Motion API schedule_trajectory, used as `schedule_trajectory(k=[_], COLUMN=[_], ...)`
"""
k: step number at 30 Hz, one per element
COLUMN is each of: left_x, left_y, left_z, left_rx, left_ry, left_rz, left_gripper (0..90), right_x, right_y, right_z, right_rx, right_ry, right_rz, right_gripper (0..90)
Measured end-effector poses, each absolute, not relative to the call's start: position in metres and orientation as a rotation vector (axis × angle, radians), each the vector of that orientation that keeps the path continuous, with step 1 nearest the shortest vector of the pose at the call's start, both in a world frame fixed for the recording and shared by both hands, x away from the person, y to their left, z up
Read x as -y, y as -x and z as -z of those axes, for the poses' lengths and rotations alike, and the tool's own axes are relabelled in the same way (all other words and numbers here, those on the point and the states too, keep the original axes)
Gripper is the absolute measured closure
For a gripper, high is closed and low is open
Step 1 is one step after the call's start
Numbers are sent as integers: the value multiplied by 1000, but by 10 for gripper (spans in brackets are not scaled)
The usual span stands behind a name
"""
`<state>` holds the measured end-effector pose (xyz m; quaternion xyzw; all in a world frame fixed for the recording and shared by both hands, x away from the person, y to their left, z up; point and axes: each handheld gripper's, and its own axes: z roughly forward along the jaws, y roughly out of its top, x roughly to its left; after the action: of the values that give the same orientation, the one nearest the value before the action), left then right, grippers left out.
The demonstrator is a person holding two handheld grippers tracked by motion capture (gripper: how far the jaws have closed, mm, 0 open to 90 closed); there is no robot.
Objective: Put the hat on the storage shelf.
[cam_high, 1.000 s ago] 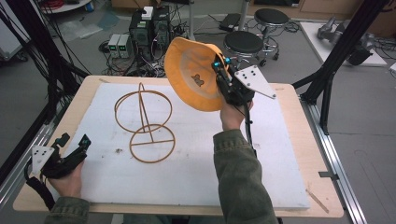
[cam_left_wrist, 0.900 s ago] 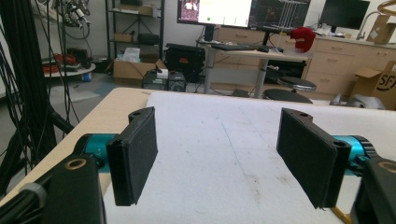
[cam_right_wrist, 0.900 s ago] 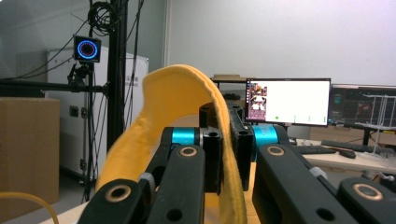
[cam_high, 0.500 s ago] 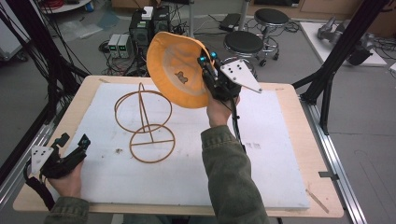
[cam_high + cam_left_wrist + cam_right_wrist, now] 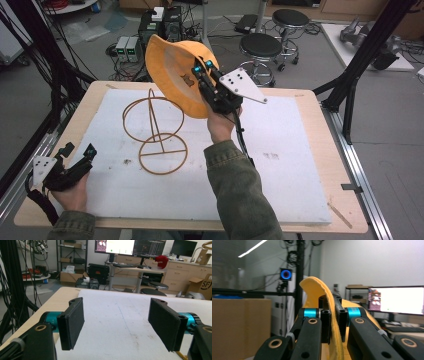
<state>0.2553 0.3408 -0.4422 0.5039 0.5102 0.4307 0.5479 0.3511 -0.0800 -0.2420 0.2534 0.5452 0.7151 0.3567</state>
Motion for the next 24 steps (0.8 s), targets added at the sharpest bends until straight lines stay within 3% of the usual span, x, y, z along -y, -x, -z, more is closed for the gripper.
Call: schedule_trajectory(k=[14, 24], left_x=[-341, -342], left_y=[-255, -255], left_z=[442, 442], left_rx=[-1211, -1215], left_ry=[-1188, -1178], left_rz=[-1019, -1012], left_gripper=[291, 291], right_x=[27, -1], right_y=[-313, -306], right_z=[245, 253], right_rx=[-1605, -1717], right_ry=[-382, -319], right_rz=[-1894, -1913], right_gripper=[862, 860])
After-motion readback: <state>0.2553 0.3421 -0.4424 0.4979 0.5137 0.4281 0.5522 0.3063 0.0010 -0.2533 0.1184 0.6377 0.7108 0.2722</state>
